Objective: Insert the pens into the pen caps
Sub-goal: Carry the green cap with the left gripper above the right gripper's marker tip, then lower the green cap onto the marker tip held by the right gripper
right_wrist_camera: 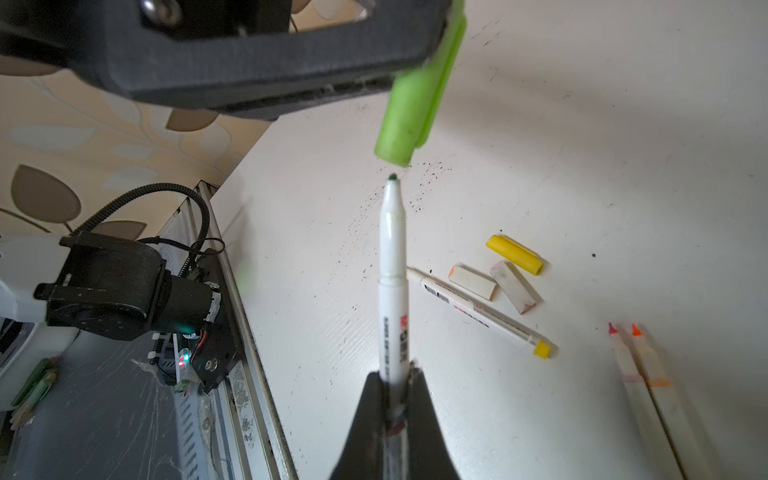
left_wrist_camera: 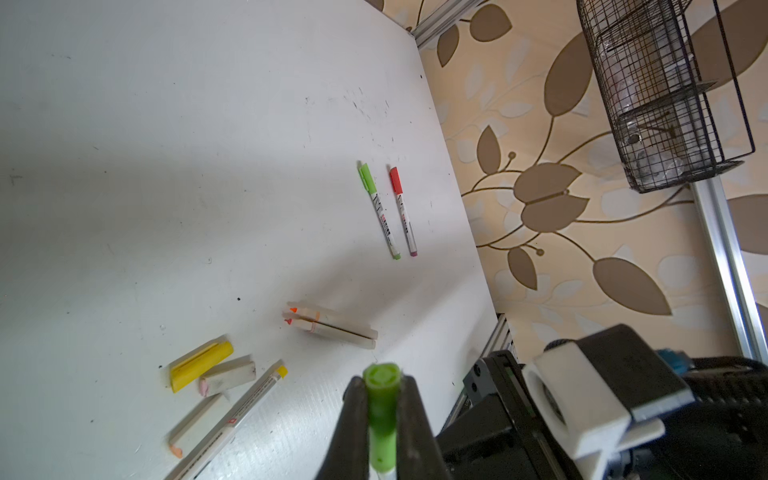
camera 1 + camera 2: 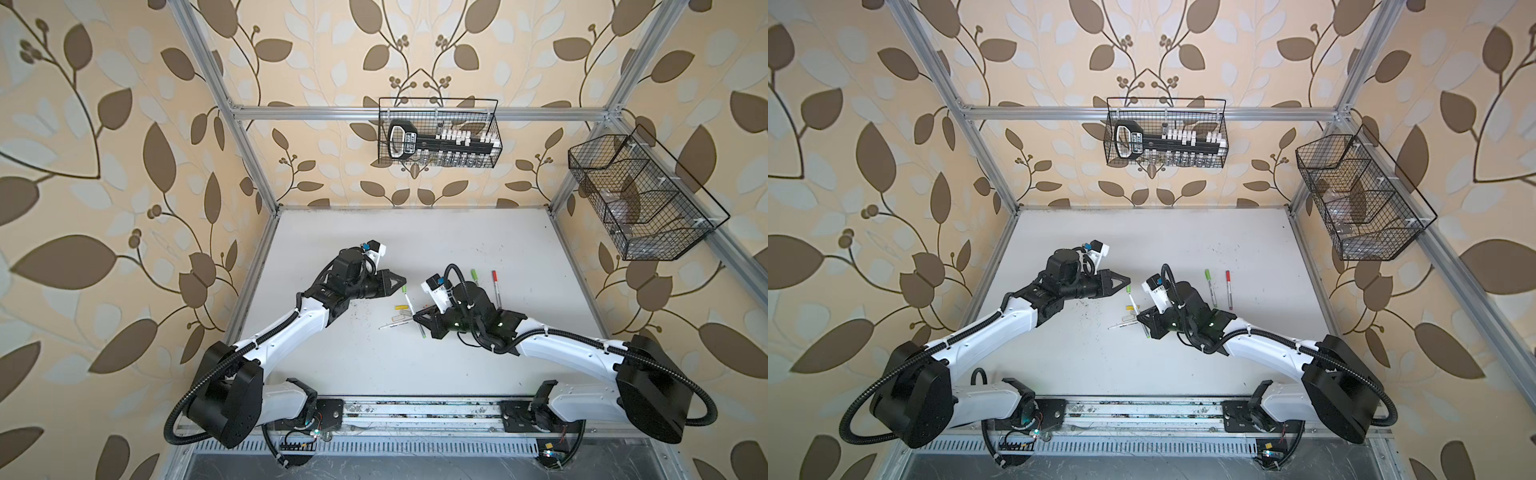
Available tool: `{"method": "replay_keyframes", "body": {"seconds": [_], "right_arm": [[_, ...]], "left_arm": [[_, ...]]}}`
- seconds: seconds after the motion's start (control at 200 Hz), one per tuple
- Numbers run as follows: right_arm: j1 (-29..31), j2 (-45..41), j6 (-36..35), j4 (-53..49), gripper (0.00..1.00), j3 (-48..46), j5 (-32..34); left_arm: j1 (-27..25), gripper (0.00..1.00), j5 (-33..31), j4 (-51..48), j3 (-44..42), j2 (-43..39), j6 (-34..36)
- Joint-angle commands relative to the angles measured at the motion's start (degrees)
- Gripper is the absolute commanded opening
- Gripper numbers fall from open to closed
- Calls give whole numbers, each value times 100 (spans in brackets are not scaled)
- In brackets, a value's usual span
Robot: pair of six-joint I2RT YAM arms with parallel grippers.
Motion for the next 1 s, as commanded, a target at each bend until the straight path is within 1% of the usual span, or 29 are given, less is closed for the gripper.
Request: {"method": "replay_keyframes", "body": {"seconds": [0.0, 0.33, 0.545, 0.765, 0.995], "right_arm": [[21, -10, 31, 56, 7, 201, 69], [22, 67, 20, 77, 7, 324, 65], [23, 102, 14, 39, 7, 336, -7], [16, 105, 24, 50, 7, 334, 57], [-14, 210, 59, 106, 7, 464, 92]], "left_arm": [[25, 4, 151, 236, -44, -236, -4], [16, 4, 147, 289, -114, -279, -57], [16, 4, -195, 541, -245, -406, -187], [21, 4, 53, 711, -184, -282, -233], [-23, 4, 84, 680, -263, -383, -198]]}}
